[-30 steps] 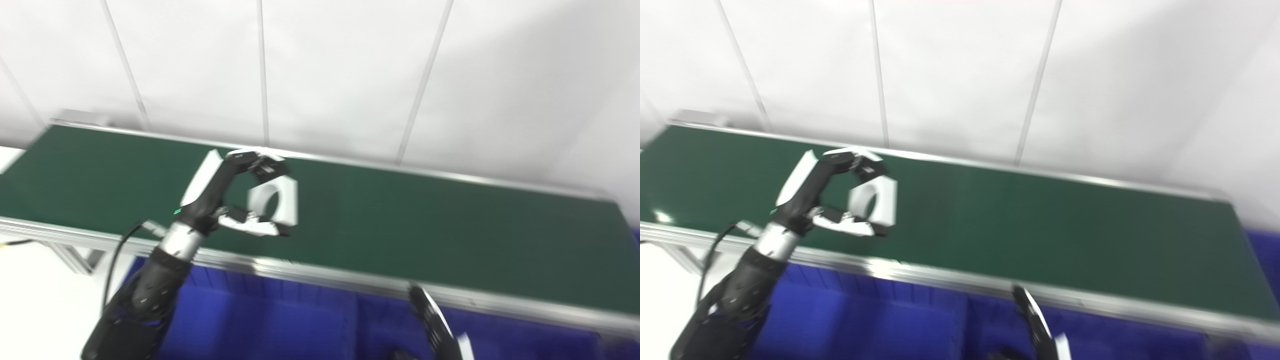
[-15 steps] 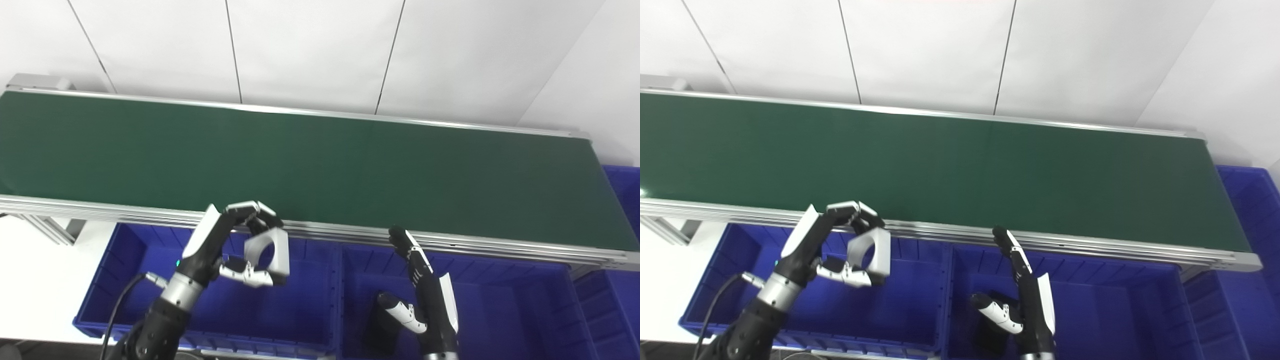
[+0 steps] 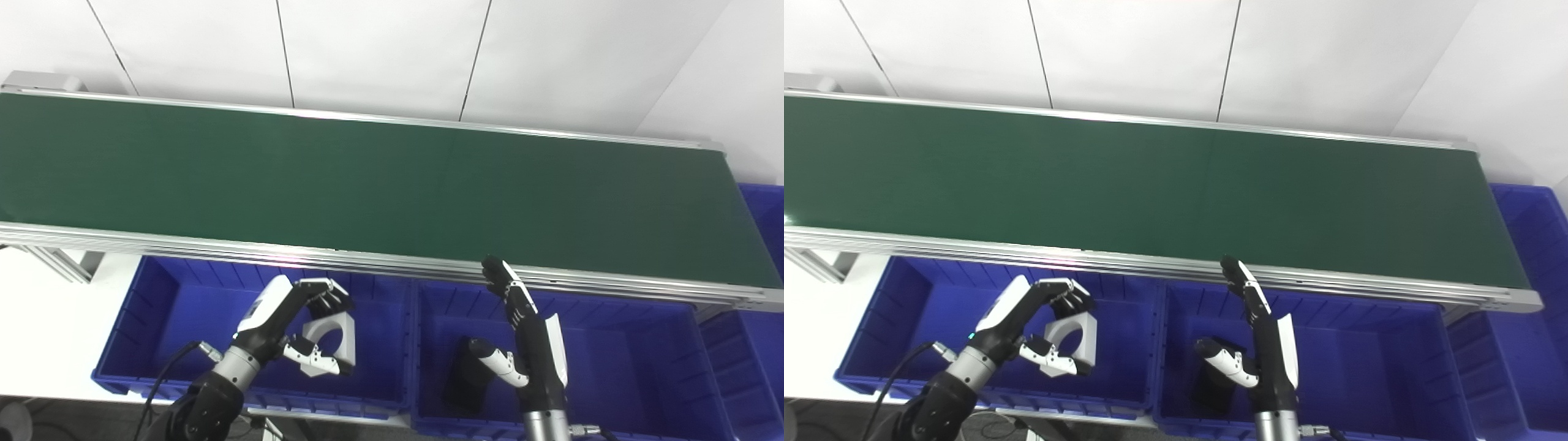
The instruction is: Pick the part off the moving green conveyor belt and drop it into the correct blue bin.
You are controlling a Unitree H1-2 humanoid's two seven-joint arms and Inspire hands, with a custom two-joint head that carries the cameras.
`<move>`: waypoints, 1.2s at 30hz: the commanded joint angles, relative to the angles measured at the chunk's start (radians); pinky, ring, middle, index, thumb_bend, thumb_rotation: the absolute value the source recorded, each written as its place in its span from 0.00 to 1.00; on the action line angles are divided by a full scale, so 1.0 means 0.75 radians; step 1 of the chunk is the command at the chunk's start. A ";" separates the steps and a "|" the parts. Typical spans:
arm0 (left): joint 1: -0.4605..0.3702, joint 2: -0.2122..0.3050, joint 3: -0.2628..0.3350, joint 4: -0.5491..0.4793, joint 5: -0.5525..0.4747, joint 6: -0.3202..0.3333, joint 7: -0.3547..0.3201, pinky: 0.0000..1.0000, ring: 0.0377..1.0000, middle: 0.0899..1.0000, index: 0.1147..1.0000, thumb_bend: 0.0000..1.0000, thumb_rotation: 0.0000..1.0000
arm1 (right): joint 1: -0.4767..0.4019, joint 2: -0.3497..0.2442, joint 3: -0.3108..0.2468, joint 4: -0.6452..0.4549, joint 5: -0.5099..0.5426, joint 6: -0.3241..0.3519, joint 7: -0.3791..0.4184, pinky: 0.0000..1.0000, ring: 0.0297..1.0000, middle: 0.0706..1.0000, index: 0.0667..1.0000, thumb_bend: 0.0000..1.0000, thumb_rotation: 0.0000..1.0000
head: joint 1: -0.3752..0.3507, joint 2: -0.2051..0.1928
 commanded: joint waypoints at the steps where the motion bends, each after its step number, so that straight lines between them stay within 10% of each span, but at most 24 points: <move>1: -0.036 -0.009 0.005 -0.016 0.027 -0.009 0.048 0.39 0.37 0.42 0.50 0.49 0.00 | 0.001 0.013 -0.010 -0.051 -0.003 -0.056 0.013 0.85 0.88 0.87 0.87 0.93 0.78 | 0.004 0.003; 28: -0.108 0.011 -0.110 0.039 0.362 0.178 0.114 0.44 0.39 0.46 0.48 0.49 0.00 | 0.006 0.045 -0.052 -0.069 0.007 -0.046 0.069 0.85 0.87 0.87 0.87 0.93 0.78 | 0.016 0.021; 32: -0.106 0.018 -0.131 0.018 0.366 0.234 0.082 0.54 0.55 0.67 0.44 0.50 0.02 | 0.007 0.049 -0.057 -0.070 0.009 -0.049 0.074 0.84 0.87 0.87 0.87 0.93 0.78 | 0.017 0.024; 36: -0.100 0.025 -0.141 -0.001 0.385 0.260 0.081 0.65 0.75 0.81 0.75 0.70 0.00 | 0.007 0.049 -0.060 -0.072 -0.004 -0.050 0.075 0.83 0.86 0.87 0.87 0.93 0.78 | 0.017 0.025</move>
